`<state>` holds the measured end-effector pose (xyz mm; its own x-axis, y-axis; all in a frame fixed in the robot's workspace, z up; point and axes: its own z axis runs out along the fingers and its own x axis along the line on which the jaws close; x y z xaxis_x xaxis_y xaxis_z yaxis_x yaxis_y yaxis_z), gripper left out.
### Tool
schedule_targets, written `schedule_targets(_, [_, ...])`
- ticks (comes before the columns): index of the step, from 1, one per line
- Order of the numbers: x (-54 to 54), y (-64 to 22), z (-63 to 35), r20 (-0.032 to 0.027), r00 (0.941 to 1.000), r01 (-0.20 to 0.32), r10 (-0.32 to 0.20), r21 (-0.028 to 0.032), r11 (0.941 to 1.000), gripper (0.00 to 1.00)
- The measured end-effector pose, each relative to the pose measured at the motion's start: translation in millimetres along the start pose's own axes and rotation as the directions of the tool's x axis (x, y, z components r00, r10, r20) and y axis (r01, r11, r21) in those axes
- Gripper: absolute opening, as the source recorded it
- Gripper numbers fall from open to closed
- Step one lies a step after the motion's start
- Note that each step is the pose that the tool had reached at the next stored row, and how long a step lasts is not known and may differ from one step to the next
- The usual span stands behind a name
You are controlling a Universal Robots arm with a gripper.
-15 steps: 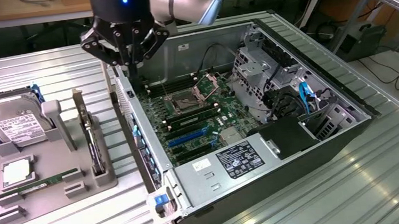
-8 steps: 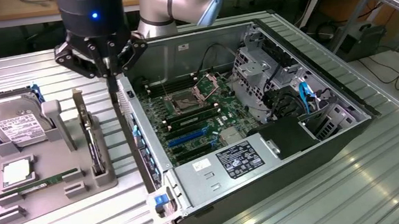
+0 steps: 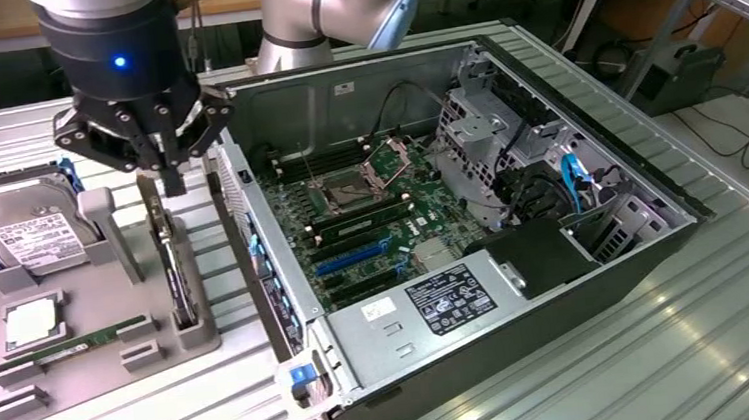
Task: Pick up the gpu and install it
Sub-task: 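Reach for the gpu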
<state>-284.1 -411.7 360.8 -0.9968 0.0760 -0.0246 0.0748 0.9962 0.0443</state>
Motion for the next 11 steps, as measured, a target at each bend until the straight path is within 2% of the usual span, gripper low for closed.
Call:
schedule_targets(4, [16.5,-1.6,6.1,-0.0006,1.0000,0.000,0.000,0.0001,1.0000,0.11])
schedule_targets(11, [17.0,-1.6,6.4,-0.0009,1.0000,0.000,0.000,0.0001,1.0000,0.11])
